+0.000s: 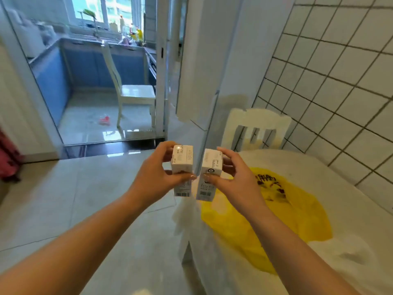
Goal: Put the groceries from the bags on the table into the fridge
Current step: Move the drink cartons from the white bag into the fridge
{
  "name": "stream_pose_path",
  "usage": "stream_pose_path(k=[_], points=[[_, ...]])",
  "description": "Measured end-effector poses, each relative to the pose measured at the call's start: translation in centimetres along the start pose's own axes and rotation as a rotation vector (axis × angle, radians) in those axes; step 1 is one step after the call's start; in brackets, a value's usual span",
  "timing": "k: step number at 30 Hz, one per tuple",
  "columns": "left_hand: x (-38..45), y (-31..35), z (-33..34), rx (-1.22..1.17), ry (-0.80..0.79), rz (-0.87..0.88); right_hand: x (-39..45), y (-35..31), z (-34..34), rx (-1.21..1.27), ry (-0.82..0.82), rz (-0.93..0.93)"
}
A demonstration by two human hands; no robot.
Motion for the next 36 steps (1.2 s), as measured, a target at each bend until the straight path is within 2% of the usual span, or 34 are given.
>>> stream_pose_path(k=[6,13,18,26,32,36], points=[[2.8,-6.6,-11.8,0.051,0.099,-0.039,6.9,-2.4,12.5,0.035,-0.07,-0.048],[6.7,-14.1,-19.7,0.092,0.16,-0.129,14.3,-2.8,21.8,0.041,-0.151,-0.057],[12.3,-19.4,-22.9,0.101,0.185,-0.156,21.7,-1.1,26.7,0.04,-0.16,-0.052],[27.8,-28.0,-26.4,0.113,0.167,-0.194,39.0,2.0,32.9,0.073,-0.122,-0.048],[39.6,-32.1,-28.1,0.127,0.162,-0.171,50.7,2.8,35.1,0.103,-0.076,-0.054],[47.3,-34.1,-27.4,0.108,0.137,-0.135,57.2,4.0,34.8,0.101,0.014,-0.04]])
Point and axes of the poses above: each hand's wrist, its own x-axis towards the middle knuckle, its own z-axis out of the palm, y = z × x, the point moved 5 cm from there along x, towards the middle knuckle, and after that the axes turned 12 degrees about x, right-handed, at the moved point
